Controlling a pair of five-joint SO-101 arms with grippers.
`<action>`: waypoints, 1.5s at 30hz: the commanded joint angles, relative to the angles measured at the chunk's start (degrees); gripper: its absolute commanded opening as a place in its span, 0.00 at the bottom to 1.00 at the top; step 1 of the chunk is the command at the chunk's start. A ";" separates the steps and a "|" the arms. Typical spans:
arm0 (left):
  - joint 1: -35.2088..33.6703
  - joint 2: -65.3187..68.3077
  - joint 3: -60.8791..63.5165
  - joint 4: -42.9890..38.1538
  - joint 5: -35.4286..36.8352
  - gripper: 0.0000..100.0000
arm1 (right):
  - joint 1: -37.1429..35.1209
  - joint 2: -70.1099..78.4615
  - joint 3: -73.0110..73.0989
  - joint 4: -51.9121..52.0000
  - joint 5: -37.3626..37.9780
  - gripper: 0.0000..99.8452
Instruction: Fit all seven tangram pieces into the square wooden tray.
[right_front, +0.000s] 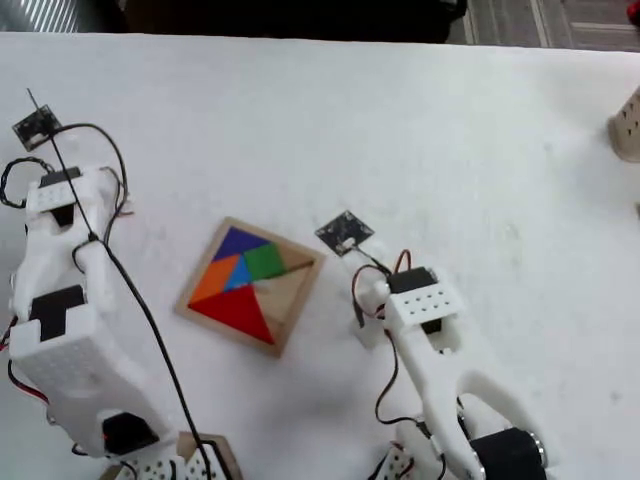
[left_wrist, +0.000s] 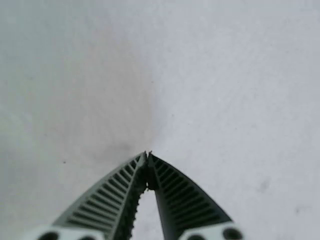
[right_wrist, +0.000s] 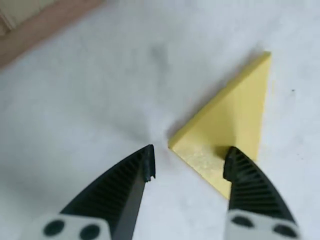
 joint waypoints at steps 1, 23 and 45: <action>0.04 -0.31 -3.25 -0.97 0.44 0.02 | 0.22 0.31 -1.23 -0.84 2.81 0.30; -0.04 -0.31 -3.16 -0.79 0.44 0.02 | 0.31 2.51 -1.49 -3.38 12.22 0.27; -0.04 -0.31 -3.16 0.00 -2.29 0.02 | 9.71 15.60 -13.10 -0.40 12.13 0.22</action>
